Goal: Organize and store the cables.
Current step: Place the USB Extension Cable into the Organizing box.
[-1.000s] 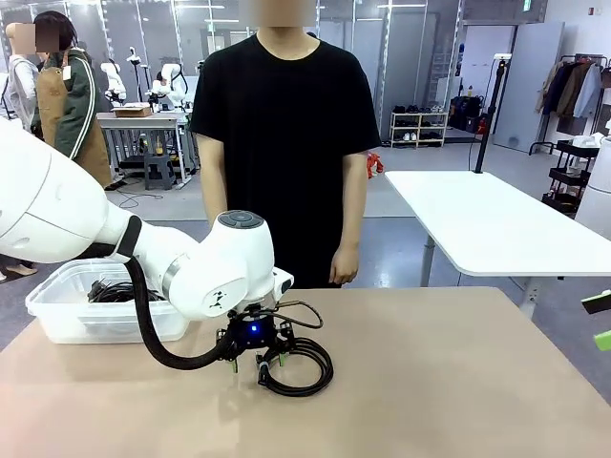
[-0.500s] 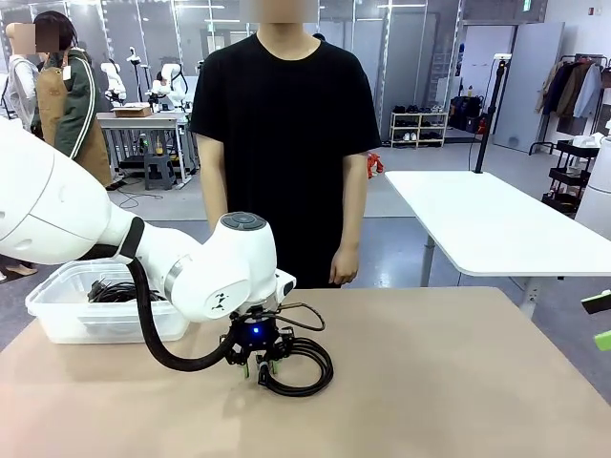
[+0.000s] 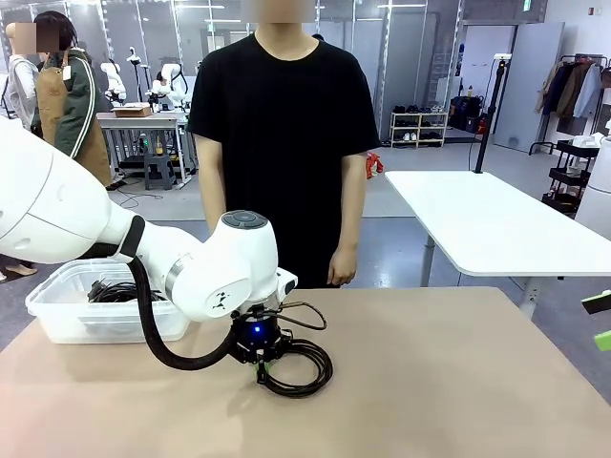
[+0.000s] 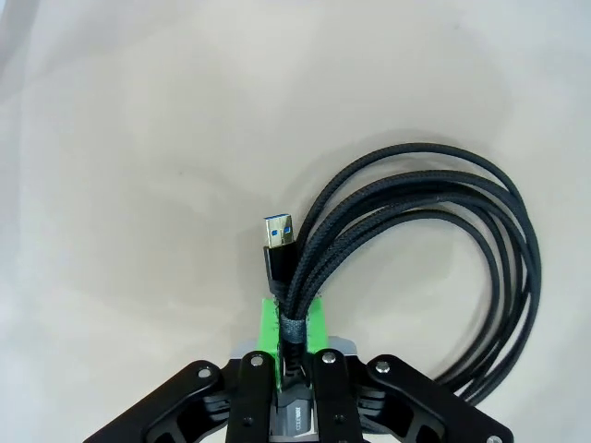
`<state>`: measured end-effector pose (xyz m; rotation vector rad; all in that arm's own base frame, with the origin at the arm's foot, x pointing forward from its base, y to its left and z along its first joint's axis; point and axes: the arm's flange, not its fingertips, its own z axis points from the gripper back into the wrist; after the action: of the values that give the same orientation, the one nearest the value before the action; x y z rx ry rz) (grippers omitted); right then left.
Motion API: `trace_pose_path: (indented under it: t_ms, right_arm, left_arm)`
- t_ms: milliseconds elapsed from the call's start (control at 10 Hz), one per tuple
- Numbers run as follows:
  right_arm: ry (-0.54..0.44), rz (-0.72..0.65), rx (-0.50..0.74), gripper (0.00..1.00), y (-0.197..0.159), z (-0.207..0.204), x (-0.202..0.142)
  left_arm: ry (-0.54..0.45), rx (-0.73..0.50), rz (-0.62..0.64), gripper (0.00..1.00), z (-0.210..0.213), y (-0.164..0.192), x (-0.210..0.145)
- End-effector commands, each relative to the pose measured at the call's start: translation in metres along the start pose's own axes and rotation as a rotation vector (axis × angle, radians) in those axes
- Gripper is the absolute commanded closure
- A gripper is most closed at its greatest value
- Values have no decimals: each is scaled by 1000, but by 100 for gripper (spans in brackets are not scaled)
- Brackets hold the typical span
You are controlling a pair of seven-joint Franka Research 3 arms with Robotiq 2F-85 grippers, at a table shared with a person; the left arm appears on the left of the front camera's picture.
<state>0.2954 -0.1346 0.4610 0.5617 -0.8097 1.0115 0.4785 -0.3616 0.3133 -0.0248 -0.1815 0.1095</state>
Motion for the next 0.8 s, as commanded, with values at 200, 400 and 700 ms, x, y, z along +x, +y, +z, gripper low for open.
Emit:
trace_pose_path:
  t_ms: [200,400,700]
  right_arm:
    - [-11,19,-1,0,-3,1,0]
    - [-11,19,-1,0,-3,1,0]
    - [-11,19,-1,0,-3,1,0]
  left_arm:
    - [19,-69,-86,100,50,19,12]
    - [-31,-101,-233,100,94,45,15]
    - [-103,-128,-240,100,129,67,13]
